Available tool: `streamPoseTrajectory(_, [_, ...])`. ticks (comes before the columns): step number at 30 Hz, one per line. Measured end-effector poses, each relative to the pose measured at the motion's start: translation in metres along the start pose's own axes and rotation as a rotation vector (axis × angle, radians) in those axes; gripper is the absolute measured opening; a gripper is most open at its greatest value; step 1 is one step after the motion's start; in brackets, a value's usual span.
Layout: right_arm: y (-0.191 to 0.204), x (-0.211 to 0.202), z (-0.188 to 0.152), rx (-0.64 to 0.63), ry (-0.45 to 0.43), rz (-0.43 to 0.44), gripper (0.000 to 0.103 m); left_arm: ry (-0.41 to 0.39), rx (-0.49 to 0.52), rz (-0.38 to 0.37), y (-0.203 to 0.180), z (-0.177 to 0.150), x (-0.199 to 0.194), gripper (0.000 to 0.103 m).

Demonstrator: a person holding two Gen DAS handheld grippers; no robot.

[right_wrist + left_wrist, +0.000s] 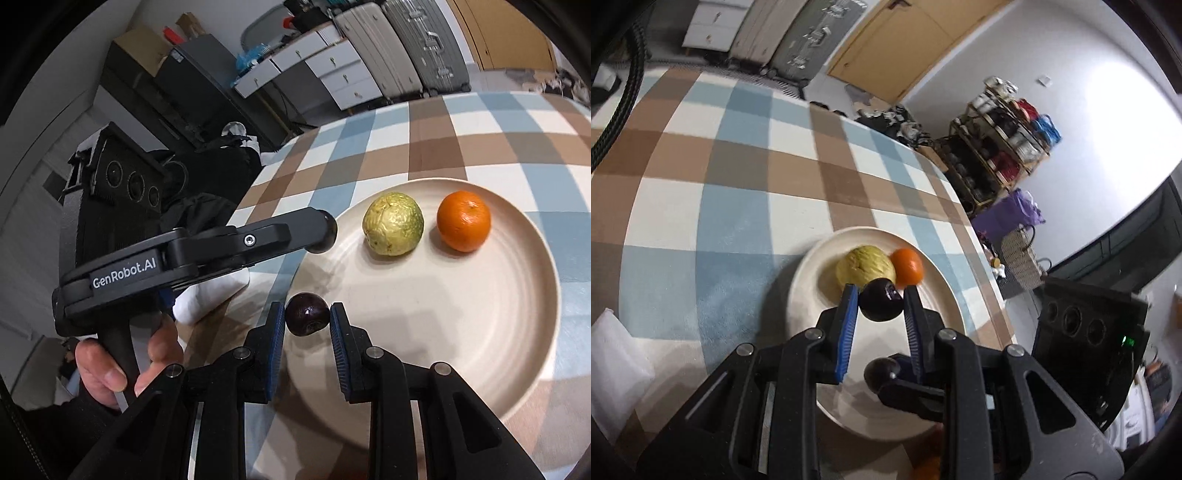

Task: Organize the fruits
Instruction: 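Carry both dark cherries onto the cream plate and open both tools, then withdraw both tools from the plate toward the remaining fruits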

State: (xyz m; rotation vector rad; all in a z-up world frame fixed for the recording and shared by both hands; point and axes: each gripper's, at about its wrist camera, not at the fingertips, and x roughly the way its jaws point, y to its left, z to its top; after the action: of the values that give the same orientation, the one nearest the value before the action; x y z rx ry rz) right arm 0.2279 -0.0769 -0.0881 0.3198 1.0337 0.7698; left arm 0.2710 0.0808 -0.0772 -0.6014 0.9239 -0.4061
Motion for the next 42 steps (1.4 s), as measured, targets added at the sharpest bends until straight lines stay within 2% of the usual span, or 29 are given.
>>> streamPoseTrajectory(3, [-0.002, 0.01, 0.006, 0.018, 0.027, -0.002, 0.026, 0.029, -0.068, -0.025, 0.015, 0.007, 0.01, 0.023])
streamPoseTrajectory(15, [-0.007, 0.032, 0.024, 0.06, 0.054, -0.036, 0.026, 0.061, -0.044, 0.041, 0.019, 0.015, 0.036, 0.023])
streamPoseTrajectory(22, [-0.011, 0.037, 0.028, 0.074, 0.044, -0.066, 0.028, 0.09, -0.074, 0.062, 0.022, 0.015, 0.039, 0.024])
streamPoseTrajectory(26, [-0.01, 0.031, 0.025, 0.068, 0.026, -0.086, 0.041, 0.073, -0.067, 0.092, 0.018, 0.011, 0.03, 0.034])
streamPoseTrajectory(27, [-0.008, 0.028, 0.023, 0.061, 0.019, -0.094, 0.042, 0.068, -0.065, 0.098, 0.016, 0.01, 0.026, 0.037])
streamPoseTrajectory(29, [-0.005, 0.017, 0.019, 0.054, 0.003, -0.073, 0.044, 0.057, -0.051, 0.107, 0.011, 0.007, 0.017, 0.047])
streamPoseTrajectory(31, [-0.001, 0.006, 0.014, 0.042, -0.019, -0.073, 0.051, 0.039, -0.027, 0.134, 0.005, 0.003, 0.006, 0.057])
streamPoseTrajectory(35, [0.008, -0.025, -0.002, 0.001, -0.068, -0.083, 0.053, -0.041, 0.025, 0.203, -0.015, -0.009, -0.027, 0.067])
streamPoseTrajectory(37, [0.01, -0.042, -0.011, -0.011, -0.097, -0.101, 0.058, -0.083, 0.059, 0.243, -0.028, -0.017, -0.043, 0.071])
streamPoseTrajectory(39, [0.014, -0.061, -0.021, -0.026, -0.138, -0.123, 0.071, -0.121, 0.098, 0.278, -0.043, -0.027, -0.058, 0.078])
streamPoseTrajectory(40, [0.016, -0.073, -0.027, -0.036, -0.169, -0.135, 0.074, -0.136, 0.113, 0.294, -0.05, -0.032, -0.065, 0.081])
streamPoseTrajectory(42, [0.021, -0.093, -0.037, -0.054, -0.221, -0.158, 0.084, -0.163, 0.151, 0.323, -0.066, -0.042, -0.079, 0.082])
